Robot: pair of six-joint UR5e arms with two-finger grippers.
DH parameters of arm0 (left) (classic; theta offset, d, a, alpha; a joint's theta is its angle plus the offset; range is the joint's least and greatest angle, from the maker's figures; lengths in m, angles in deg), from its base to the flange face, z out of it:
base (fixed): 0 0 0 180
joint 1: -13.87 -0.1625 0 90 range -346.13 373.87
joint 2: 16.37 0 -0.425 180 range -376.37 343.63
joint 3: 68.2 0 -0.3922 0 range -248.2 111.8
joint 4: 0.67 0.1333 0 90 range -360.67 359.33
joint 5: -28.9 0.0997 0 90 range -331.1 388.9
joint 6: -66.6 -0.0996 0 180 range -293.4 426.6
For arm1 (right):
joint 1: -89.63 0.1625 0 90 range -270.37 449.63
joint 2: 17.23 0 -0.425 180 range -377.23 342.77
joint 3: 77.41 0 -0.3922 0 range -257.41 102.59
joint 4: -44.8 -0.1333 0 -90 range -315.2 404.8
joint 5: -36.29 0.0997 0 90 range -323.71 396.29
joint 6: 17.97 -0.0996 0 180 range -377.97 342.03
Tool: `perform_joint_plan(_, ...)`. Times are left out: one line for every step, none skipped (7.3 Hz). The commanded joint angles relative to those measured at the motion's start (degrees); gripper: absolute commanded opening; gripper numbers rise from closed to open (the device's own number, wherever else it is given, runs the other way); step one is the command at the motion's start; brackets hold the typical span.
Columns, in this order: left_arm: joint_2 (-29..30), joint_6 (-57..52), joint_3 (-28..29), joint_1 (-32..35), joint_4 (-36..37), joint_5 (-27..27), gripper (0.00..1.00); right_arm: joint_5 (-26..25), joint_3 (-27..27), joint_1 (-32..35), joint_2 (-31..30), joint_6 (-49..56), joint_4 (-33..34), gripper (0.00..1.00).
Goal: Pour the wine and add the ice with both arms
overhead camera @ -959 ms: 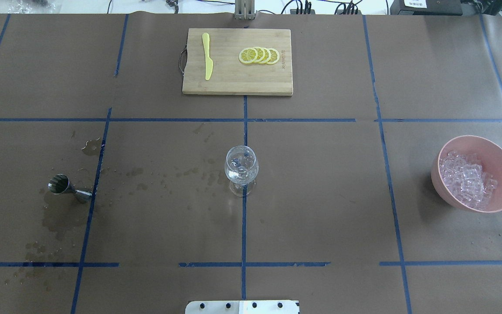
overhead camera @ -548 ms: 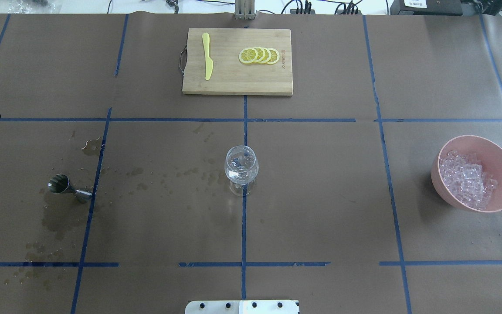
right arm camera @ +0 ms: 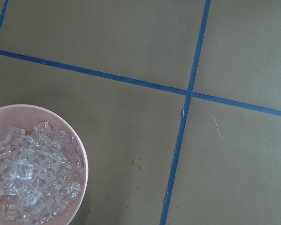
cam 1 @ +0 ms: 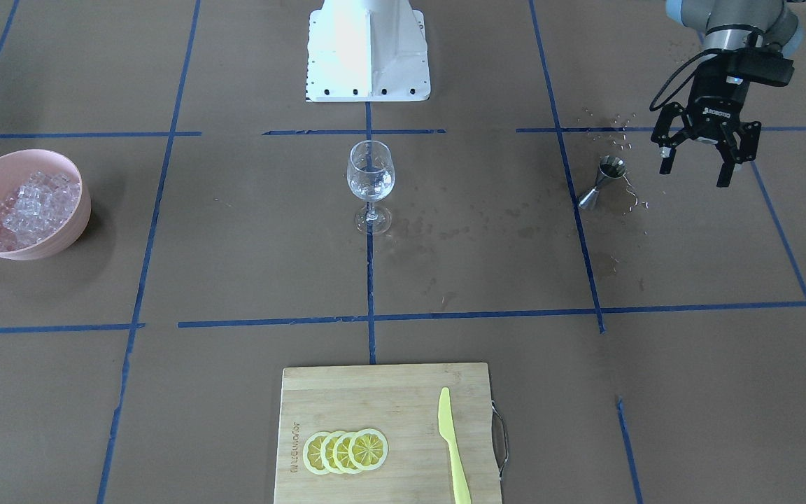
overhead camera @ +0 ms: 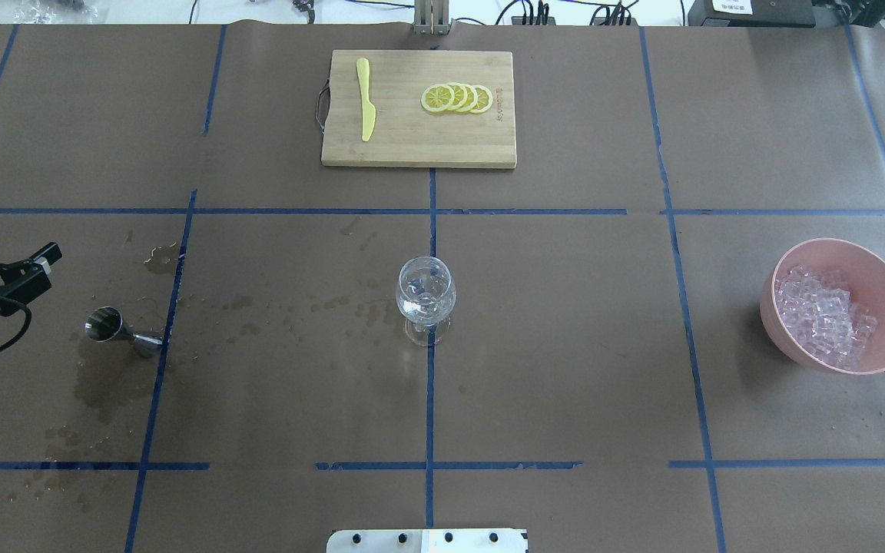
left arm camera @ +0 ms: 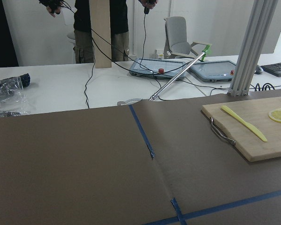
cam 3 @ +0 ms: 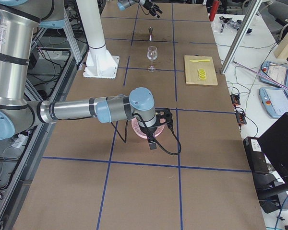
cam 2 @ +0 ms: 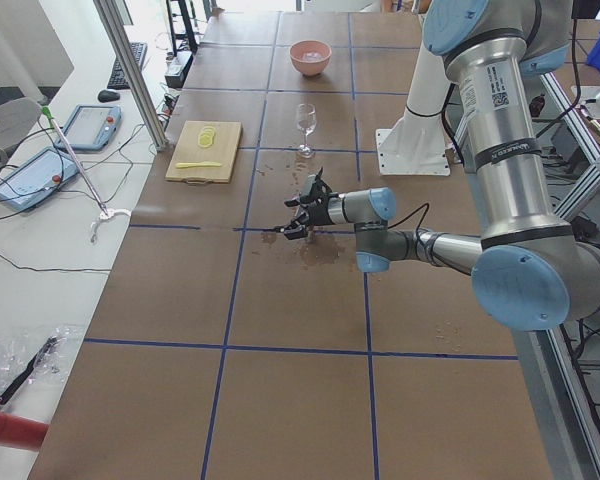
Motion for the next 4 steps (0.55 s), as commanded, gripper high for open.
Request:
perform_joint_plan(-0.2,1.0,0.0,-11.4,0.1,15.4,1.0,0.0,-0.1,0.4,-0.1,0.0,0.0,1.0)
perform_joint_plan(-0.2,1.0,0.5,-14.7,0.2,19.9,1.0,0.0,-0.1,0.6,-0.1,0.0,0.0,1.0)
perform_joint_plan(-0.2,1.0,0.8,-18.1,0.3,23.1,1.0,0.0,-0.1,0.7,-0.1,0.0,0.0,1.0)
perform_joint_plan(0.4,1.0,1.2,-20.3,0.4,25.6,1.0,0.0,-0.1,0.7,-0.2,0.0,0.0,1.0)
